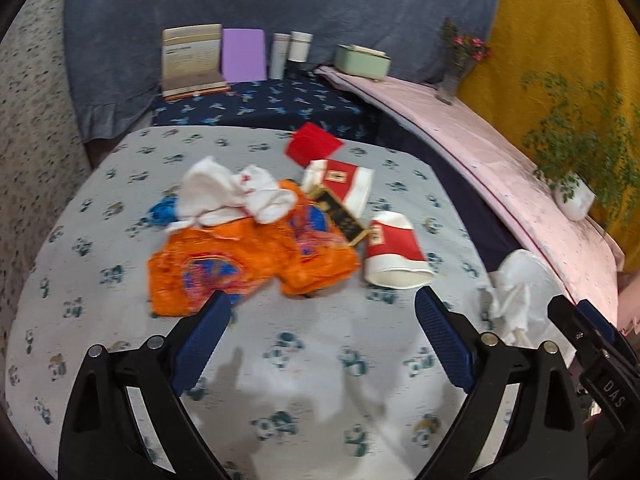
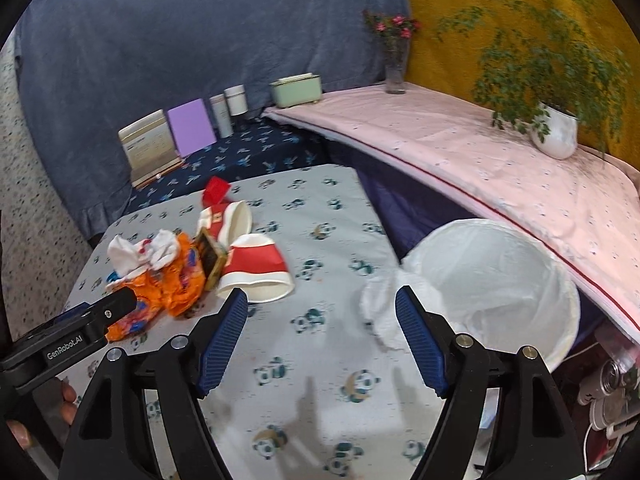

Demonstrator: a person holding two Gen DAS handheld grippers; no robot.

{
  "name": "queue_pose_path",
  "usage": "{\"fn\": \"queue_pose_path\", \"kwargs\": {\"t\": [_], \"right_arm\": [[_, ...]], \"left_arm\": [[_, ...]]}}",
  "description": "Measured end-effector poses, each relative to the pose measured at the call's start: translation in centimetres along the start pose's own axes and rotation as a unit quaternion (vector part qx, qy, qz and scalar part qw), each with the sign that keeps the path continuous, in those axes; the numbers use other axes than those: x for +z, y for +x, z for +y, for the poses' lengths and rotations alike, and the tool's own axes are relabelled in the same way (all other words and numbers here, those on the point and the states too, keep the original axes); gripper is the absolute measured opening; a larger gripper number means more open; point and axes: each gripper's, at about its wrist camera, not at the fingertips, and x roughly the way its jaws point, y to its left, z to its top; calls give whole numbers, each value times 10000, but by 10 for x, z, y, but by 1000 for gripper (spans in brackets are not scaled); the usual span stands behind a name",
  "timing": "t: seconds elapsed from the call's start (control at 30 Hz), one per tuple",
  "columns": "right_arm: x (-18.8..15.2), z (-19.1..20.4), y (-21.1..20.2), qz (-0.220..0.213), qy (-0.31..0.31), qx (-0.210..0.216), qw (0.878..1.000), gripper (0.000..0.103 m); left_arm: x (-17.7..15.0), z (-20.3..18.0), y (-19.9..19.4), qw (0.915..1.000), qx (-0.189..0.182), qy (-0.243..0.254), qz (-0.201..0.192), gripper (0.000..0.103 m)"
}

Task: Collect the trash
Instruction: 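Move both tools back over the orange plastic bags on the table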

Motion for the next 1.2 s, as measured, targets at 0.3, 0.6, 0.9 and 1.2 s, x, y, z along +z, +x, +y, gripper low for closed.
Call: {"fn": "queue_pose_path", "kwargs": {"t": [0.3, 0.6, 0.9, 1.2], "right_arm": [[0, 59, 20, 184, -393, 358, 9984, 73], [1, 102, 52, 432, -672, 607, 9950, 73], [-3, 129, 91, 752, -756, 733, 9916, 73], [-10, 142, 128, 1097, -791, 775, 9878, 70]], "left_arm": [[0, 57, 3, 9985, 486, -262, -39, 89], [0, 94, 23, 9961, 759, -426, 125, 89], [-2, 120, 52, 9938, 889, -536, 407, 89], [-1, 134, 80, 9923, 863, -600, 661, 89]]}}
